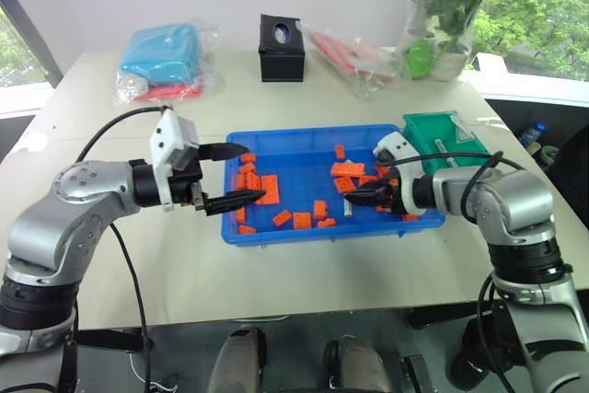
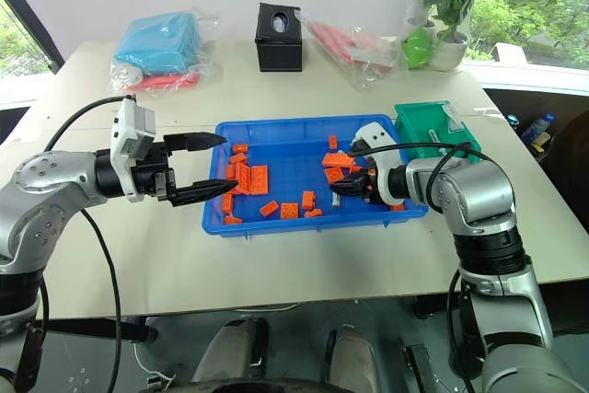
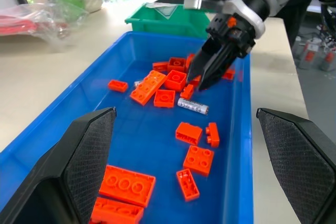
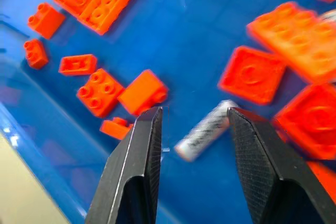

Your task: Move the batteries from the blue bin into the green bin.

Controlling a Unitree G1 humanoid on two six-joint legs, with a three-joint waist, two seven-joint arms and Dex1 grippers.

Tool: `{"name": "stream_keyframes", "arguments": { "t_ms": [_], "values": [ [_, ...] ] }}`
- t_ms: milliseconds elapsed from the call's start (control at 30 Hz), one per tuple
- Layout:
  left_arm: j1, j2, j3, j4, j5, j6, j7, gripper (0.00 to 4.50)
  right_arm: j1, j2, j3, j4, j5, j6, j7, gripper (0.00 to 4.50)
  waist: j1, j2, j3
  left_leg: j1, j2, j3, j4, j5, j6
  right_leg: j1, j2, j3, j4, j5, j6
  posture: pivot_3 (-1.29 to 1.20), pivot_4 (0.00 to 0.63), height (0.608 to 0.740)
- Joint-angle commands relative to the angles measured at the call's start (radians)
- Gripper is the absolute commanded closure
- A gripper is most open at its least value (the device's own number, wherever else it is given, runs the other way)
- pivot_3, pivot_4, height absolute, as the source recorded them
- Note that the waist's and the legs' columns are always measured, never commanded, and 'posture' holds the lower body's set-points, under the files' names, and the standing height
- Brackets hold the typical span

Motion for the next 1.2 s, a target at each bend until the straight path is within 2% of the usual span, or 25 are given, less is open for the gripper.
{"name": "stream_keyframes", "arguments": {
  "t_ms": [33, 433, 700, 800, 867, 900, 1067, 1167, 1200],
  "values": [
    [-0.009, 0.013, 0.031, -0.026, -0.015, -0.002, 0.002, 0.0, 0.013, 0.024, -0.021, -0.031, 0.028, 0.048, -0.038, 2.52, 0.0, 0.0, 0.0, 0.0, 0.0, 0.0, 0.0, 0.0, 0.0, 0.0, 0.0, 0.0, 0.0, 0.0, 0.0, 0.0, 0.15, 0.644],
    [-0.012, 0.009, 0.031, -0.037, -0.018, -0.002, 0.02, 0.0, 0.002, 0.078, 0.059, 0.095, 0.0, -0.046, -0.106, 2.52, -0.003, -0.002, -0.002, 0.001, 0.0, 0.001, 0.0, 0.0, 0.001, 0.0, 0.001, 0.0, 0.0, 0.001, 0.002, 0.0, 0.15, 0.644],
    [-0.035, 0.007, 0.031, -0.025, -0.017, -0.002, 0.026, 0.0, -0.04, 0.082, 0.155, 0.21, -0.042, -0.152, -0.088, 2.52, -0.002, -0.003, -0.002, 0.001, 0.0, 0.001, 0.0, 0.0, 0.001, 0.0, 0.001, 0.0, 0.0, 0.001, 0.002, 0.0, 0.15, 0.644],
    [-0.036, 0.009, 0.035, -0.019, -0.014, -0.006, 0.025, 0.0, -0.05, 0.078, 0.161, 0.239, -0.051, -0.174, -0.081, 3.32, -0.003, -0.003, -0.002, 0.001, 0.0, 0.001, 0.0, 0.0, 0.001, 0.0, 0.001, 0.0, 0.001, 0.001, 0.002, 0.0, 0.15, 0.644],
    [-0.033, 0.008, 0.037, -0.019, -0.013, -0.008, 0.024, 0.0, -0.055, 0.071, 0.161, 0.238, -0.051, -0.175, -0.074, 4.31, -0.003, -0.003, -0.002, 0.001, 0.0, 0.001, 0.0, 0.0, 0.001, 0.0, 0.001, 0.0, 0.001, 0.001, 0.002, 0.0, 0.15, 0.644],
    [-0.031, 0.008, 0.037, -0.019, -0.013, -0.008, 0.025, 0.0, -0.061, 0.068, 0.156, 0.235, -0.048, -0.172, -0.07, 4.44, -0.004, -0.003, -0.002, 0.001, 0.0, 0.001, 0.0, 0.0, 0.001, 0.0, 0.001, 0.0, 0.001, 0.001, 0.002, 0.0, 0.15, 0.644],
    [-0.016, 0.004, 0.038, -0.022, -0.011, -0.014, 0.026, 0.0, -0.091, 0.051, 0.118, 0.193, -0.028, -0.136, -0.068, 4.44, -0.003, -0.002, -0.002, 0.0, 0.0, 0.002, 0.0, 0.0, 0.001, 0.0, 0.001, 0.0, 0.001, 0.001, 0.003, 0.0, 0.15, 0.644],
    [-0.009, 0.0, 0.029, -0.019, -0.004, -0.023, 0.02, 0.0, -0.094, -0.019, 0.114, 0.099, -0.003, -0.064, -0.048, 3.65, -0.001, 0.0, -0.001, 0.0, 0.0, 0.001, 0.0, 0.0, 0.001, -0.001, 0.001, 0.0, 0.001, 0.001, 0.002, 0.0, 0.15, 0.644],
    [-0.008, -0.001, 0.026, -0.016, -0.002, -0.027, 0.017, 0.0, -0.096, -0.055, 0.112, 0.07, 0.007, -0.041, -0.036, 3.2, -0.001, 0.0, -0.001, -0.001, 0.0, 0.001, 0.0, 0.0, 0.001, -0.001, 0.0, 0.0, 0.001, 0.001, 0.002, 0.0, 0.15, 0.644]
  ]
}}
